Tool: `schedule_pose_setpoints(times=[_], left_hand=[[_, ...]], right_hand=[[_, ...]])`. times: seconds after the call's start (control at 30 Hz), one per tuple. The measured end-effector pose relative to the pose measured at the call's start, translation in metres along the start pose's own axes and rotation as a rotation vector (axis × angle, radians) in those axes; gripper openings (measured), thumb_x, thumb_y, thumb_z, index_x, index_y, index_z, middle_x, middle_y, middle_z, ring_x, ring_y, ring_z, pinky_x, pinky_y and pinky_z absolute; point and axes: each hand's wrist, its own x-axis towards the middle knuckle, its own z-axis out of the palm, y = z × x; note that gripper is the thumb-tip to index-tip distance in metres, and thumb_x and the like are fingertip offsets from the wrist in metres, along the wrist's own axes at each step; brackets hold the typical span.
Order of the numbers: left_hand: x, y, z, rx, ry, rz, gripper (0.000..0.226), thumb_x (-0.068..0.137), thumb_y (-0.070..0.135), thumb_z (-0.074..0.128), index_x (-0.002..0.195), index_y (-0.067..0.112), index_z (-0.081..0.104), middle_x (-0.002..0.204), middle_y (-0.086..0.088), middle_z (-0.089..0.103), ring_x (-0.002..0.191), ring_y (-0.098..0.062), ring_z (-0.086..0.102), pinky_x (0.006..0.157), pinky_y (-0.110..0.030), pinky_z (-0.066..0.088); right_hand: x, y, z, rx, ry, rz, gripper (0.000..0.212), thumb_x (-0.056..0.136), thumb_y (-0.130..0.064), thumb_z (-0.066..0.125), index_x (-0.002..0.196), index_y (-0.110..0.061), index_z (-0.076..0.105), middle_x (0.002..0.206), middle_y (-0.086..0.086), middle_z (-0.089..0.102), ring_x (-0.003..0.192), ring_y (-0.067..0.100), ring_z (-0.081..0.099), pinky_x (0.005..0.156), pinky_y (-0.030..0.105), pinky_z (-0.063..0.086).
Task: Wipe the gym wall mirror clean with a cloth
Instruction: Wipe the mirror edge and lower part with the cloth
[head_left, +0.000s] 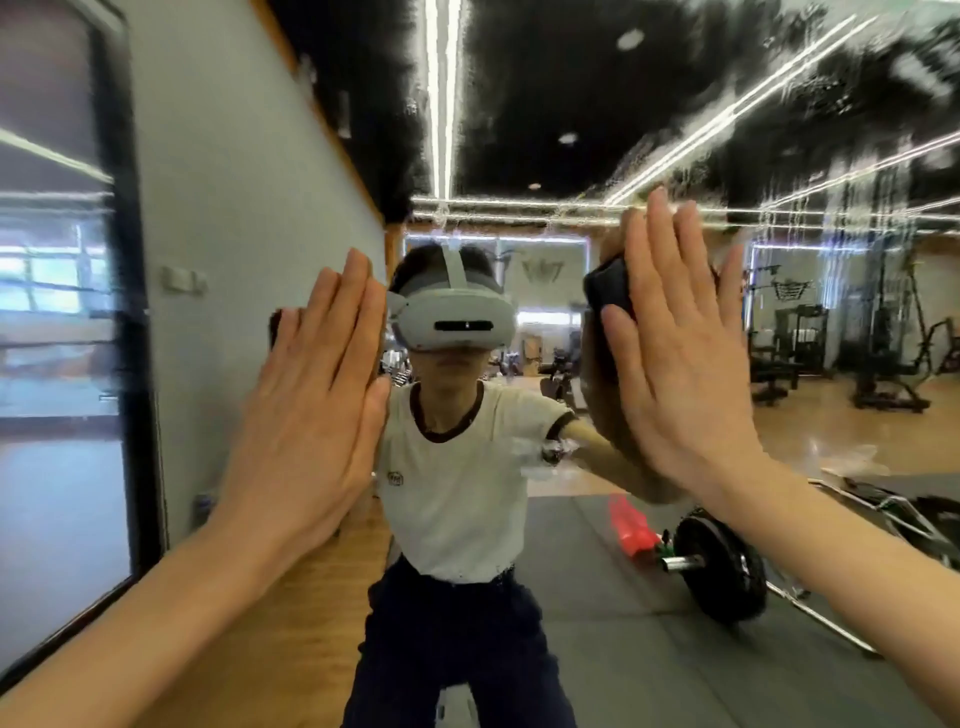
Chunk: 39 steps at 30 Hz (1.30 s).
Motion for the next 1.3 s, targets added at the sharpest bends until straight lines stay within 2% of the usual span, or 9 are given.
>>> schedule_pose_setpoints(times=[0.23, 0.37, 0.47, 0.63, 0.77, 0.87, 1.07, 1.2, 1.3], left_hand=[[-0.001, 0.001, -0.001, 0.002, 0.004, 0.017, 0.06, 0.108, 0.031, 0.025, 0.162, 0.009, 0.008, 0.17, -0.007, 0.001, 0.156, -0.012, -0.006, 0.125, -0.027, -0.007], [-0.002, -0.001, -0.002, -0.011, -0.004, 0.025, 0.061, 0.108, 0.027, 0.027, 0.162, 0.01, 0.006, 0.171, -0.004, -0.001, 0.156, -0.011, -0.006, 0.125, -0.026, -0.008], [-0.002, 0.001, -0.002, -0.059, -0.011, 0.025, 0.062, 0.107, 0.024, 0.028, 0.162, 0.011, 0.003, 0.171, -0.003, -0.004, 0.156, -0.011, -0.007, 0.124, -0.026, -0.009], [-0.017, -0.008, -0.007, -0.018, 0.026, -0.067, 0.061, 0.108, 0.032, 0.024, 0.162, 0.012, 0.002, 0.17, -0.005, -0.003, 0.156, -0.014, -0.007, 0.125, -0.028, -0.009], [-0.03, -0.014, 0.0, -0.061, 0.031, -0.083, 0.061, 0.108, 0.035, 0.021, 0.163, 0.015, 0.0, 0.171, -0.004, -0.003, 0.157, -0.017, -0.005, 0.125, -0.029, -0.009], [-0.03, -0.014, 0.002, -0.065, 0.047, -0.086, 0.061, 0.108, 0.034, 0.022, 0.163, 0.018, -0.001, 0.171, -0.002, -0.004, 0.156, -0.016, -0.005, 0.125, -0.028, -0.009], [-0.03, -0.017, 0.002, -0.047, 0.03, -0.084, 0.061, 0.108, 0.038, 0.018, 0.162, 0.018, -0.002, 0.17, -0.001, -0.005, 0.156, -0.015, -0.005, 0.124, -0.027, -0.009], [-0.029, -0.016, 0.0, -0.047, 0.027, -0.09, 0.062, 0.107, 0.036, 0.019, 0.162, 0.017, -0.002, 0.17, 0.0, -0.006, 0.156, -0.014, -0.007, 0.124, -0.025, -0.011], [-0.029, -0.015, -0.004, -0.058, 0.024, -0.079, 0.062, 0.107, 0.034, 0.021, 0.162, 0.019, -0.003, 0.17, 0.0, -0.007, 0.156, -0.012, -0.008, 0.123, -0.024, -0.012]], right_hand=[[0.005, -0.072, 0.033, -0.056, -0.006, -0.225, 0.055, 0.108, -0.031, 0.026, 0.159, -0.013, 0.02, 0.167, 0.009, 0.017, 0.155, 0.024, 0.011, 0.126, 0.045, -0.001], [-0.027, -0.015, 0.014, -0.006, 0.039, 0.141, 0.057, 0.108, -0.03, 0.026, 0.16, -0.012, 0.015, 0.168, 0.008, 0.011, 0.155, 0.022, 0.003, 0.125, 0.042, -0.007], [-0.014, -0.062, 0.029, 0.004, 0.088, 0.283, 0.059, 0.106, -0.028, 0.027, 0.159, -0.008, 0.012, 0.168, 0.011, 0.007, 0.154, 0.023, 0.0, 0.124, 0.04, -0.009], [-0.006, -0.096, 0.04, -0.005, -0.006, -0.11, 0.057, 0.107, -0.031, 0.026, 0.159, -0.008, 0.021, 0.167, 0.01, 0.015, 0.155, 0.022, 0.007, 0.126, 0.042, -0.003], [-0.04, -0.014, 0.017, 0.001, 0.029, 0.191, 0.056, 0.109, -0.033, 0.02, 0.16, -0.015, 0.006, 0.168, 0.004, 0.002, 0.154, 0.014, -0.009, 0.124, 0.037, -0.013], [-0.036, -0.052, 0.027, 0.025, 0.082, 0.36, 0.06, 0.106, -0.029, 0.023, 0.16, -0.012, 0.004, 0.168, 0.007, 0.001, 0.155, 0.018, -0.007, 0.124, 0.039, -0.012], [-0.03, -0.112, 0.051, -0.025, -0.007, -0.128, 0.062, 0.104, -0.026, 0.034, 0.158, -0.011, 0.008, 0.168, 0.007, 0.007, 0.155, 0.02, 0.0, 0.126, 0.042, -0.006], [-0.067, -0.021, 0.022, -0.032, 0.024, 0.22, 0.06, 0.106, -0.027, 0.029, 0.161, -0.012, 0.01, 0.169, 0.006, 0.005, 0.155, 0.018, -0.003, 0.124, 0.038, -0.012], [-0.065, -0.048, 0.026, 0.003, 0.101, 0.373, 0.058, 0.107, -0.03, 0.023, 0.16, -0.008, 0.012, 0.168, 0.01, 0.008, 0.155, 0.021, 0.0, 0.125, 0.042, -0.008]])
